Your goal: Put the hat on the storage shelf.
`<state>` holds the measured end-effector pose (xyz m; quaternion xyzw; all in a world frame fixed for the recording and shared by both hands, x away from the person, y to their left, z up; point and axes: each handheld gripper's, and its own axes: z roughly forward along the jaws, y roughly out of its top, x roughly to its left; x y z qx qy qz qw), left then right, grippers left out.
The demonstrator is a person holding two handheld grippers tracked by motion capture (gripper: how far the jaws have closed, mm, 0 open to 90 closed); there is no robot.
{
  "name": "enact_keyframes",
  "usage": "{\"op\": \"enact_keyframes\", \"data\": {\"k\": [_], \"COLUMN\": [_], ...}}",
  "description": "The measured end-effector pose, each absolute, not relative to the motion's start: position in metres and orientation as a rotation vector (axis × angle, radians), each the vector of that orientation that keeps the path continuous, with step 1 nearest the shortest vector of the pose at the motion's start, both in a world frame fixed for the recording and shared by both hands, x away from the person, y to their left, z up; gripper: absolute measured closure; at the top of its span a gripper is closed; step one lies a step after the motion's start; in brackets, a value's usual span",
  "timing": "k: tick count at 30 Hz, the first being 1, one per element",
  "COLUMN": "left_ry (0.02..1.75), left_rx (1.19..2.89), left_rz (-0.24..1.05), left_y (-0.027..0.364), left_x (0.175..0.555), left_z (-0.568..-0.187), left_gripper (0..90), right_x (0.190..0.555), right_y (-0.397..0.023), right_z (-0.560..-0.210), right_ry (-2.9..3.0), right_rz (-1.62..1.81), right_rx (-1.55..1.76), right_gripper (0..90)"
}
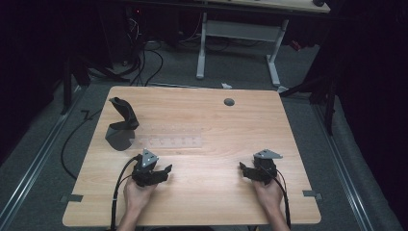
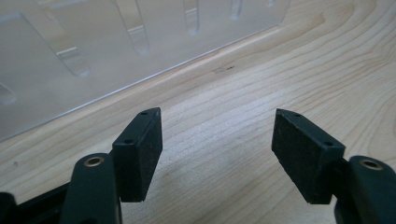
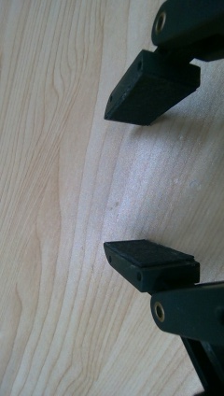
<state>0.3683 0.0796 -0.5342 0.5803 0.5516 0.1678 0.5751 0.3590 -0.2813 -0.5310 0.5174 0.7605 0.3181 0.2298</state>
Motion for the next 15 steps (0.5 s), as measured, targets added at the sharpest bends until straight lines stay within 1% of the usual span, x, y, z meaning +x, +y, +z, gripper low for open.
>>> {"op": "enact_keyframes", "data": {"k": [3, 5, 11, 15], "left_ry": [1.315, 1.323, 1.318, 1.318], "left_rx": [1.388, 1.419, 1.416, 1.425], "left_rz": [0.391, 0.414, 0.423, 0.416], "left_y": [0.078, 0.076, 0.075, 0.075], "left_x": [0.371, 0.372, 0.371, 0.371], "left_z": [-0.540, -0.545, -0.546, -0.546], "left_gripper": [33.6, 33.2, 32.1, 27.9], "right_x": [0.359, 0.359, 0.359, 0.359], "right_y": [-0.281, -0.281, -0.281, -0.281], "right_z": [-0.531, -0.531, -0.531, -0.531], "right_ry": [2.093, 2.094, 2.094, 2.094], "right_rz": [0.875, 0.875, 0.875, 0.875], "right_rx": [1.423, 1.422, 1.419, 1.419], "right_gripper": [31.6, 31.6, 31.6, 31.6]}}
